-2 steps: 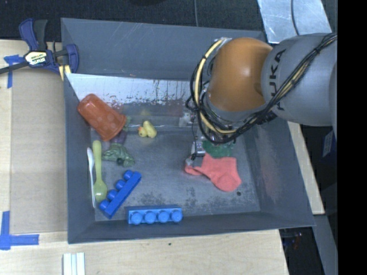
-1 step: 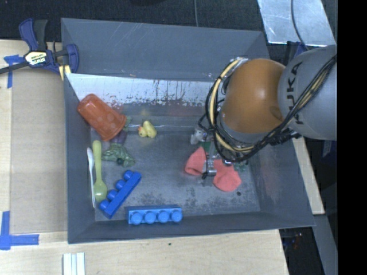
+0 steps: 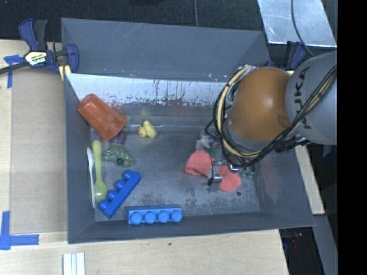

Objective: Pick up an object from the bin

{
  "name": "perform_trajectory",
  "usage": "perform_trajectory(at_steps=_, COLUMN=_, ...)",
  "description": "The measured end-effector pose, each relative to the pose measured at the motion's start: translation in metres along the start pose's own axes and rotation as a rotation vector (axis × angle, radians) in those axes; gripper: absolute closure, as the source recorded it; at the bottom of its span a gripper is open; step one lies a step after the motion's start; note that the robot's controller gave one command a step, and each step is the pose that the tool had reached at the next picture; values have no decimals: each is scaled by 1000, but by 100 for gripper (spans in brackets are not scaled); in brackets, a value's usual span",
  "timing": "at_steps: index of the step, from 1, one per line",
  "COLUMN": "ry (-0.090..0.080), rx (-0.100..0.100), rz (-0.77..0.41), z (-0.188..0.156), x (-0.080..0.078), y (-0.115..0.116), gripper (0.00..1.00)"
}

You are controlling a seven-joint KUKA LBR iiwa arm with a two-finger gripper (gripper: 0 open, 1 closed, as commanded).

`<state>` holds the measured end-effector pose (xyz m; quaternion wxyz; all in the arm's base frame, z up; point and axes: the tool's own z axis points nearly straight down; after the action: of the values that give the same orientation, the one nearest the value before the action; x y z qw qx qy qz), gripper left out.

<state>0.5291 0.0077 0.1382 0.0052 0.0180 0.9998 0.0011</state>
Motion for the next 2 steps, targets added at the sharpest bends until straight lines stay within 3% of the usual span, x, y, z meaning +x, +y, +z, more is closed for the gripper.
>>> perform_trajectory(at_steps=1, ry=-4, rx=0, rz=-12, z=0, x=-29, y=-6, gripper=0)
perform_trajectory(at_steps=2, ry=-2, rx=2, rz=102, z=27, x=-42, y=-48, gripper=0)
